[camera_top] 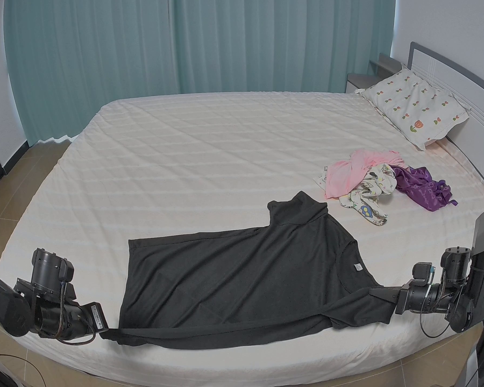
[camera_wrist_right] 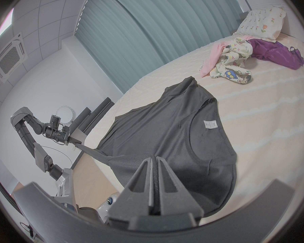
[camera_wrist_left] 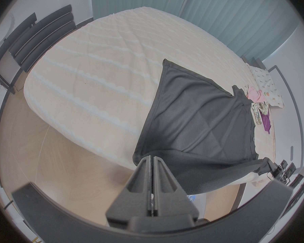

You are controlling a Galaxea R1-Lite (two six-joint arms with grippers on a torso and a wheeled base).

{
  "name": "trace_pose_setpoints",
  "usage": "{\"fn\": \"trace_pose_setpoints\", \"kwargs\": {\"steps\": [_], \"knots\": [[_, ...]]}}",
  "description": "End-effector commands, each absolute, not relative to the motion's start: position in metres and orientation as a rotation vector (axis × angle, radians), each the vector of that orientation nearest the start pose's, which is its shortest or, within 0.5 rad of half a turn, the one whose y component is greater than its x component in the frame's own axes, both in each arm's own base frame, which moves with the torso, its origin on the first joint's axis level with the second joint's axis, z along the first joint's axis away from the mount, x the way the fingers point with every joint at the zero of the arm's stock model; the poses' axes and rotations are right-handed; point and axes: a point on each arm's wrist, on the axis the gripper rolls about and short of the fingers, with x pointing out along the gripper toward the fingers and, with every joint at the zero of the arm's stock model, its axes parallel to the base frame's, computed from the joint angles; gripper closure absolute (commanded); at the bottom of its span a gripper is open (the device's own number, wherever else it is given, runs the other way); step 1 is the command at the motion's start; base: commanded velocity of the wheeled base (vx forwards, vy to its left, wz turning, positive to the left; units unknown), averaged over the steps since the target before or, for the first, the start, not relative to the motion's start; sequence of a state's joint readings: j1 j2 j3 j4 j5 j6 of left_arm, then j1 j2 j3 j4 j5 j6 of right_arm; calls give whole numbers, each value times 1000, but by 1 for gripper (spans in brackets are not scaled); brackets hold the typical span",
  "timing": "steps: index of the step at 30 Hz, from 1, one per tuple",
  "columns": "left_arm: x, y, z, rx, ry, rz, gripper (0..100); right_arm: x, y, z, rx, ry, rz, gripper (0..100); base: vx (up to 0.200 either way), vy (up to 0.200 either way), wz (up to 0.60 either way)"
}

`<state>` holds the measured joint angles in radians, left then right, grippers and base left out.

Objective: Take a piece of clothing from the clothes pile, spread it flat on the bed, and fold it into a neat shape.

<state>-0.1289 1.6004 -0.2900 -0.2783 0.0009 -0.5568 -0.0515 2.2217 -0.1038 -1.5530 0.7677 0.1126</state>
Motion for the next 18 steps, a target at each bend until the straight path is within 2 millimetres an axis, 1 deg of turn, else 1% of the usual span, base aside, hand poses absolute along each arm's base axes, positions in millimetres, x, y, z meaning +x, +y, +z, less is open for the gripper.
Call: {"fn": "trace_pose_setpoints", "kwargs": {"steps": [1, 4, 7, 9, 10, 11, 12, 16, 18], "knots": [[201, -22, 54, -442, 1055, 207, 100, 252, 3, -6, 322, 541, 662, 100, 0, 0, 0], [216, -21, 46, -446, 1052, 219, 100, 260, 4, -15, 319, 548, 650, 100, 0, 0, 0], [229, -21, 33, -448, 1038, 223, 100, 267, 4, -21, 320, 552, 648, 100, 0, 0, 0], [234, -21, 27, -448, 1030, 223, 100, 270, 4, -24, 320, 552, 648, 100, 0, 0, 0], [240, -21, 22, -450, 1020, 225, 100, 273, 4, -25, 319, 546, 645, 100, 0, 0, 0], [240, -21, 22, -450, 1020, 225, 100, 273, 4, -26, 318, 547, 647, 100, 0, 0, 0], [247, -20, 12, -441, 1016, 249, 100, 279, 4, -28, 322, 543, 636, 100, 0, 0, 0], [260, -20, -4, -426, 1027, 279, 100, 285, 6, -36, 332, 553, 633, 100, 0, 0, 0], [264, -21, -6, -431, 1027, 284, 100, 289, 8, -40, 333, 563, 635, 100, 0, 0, 0]]}}
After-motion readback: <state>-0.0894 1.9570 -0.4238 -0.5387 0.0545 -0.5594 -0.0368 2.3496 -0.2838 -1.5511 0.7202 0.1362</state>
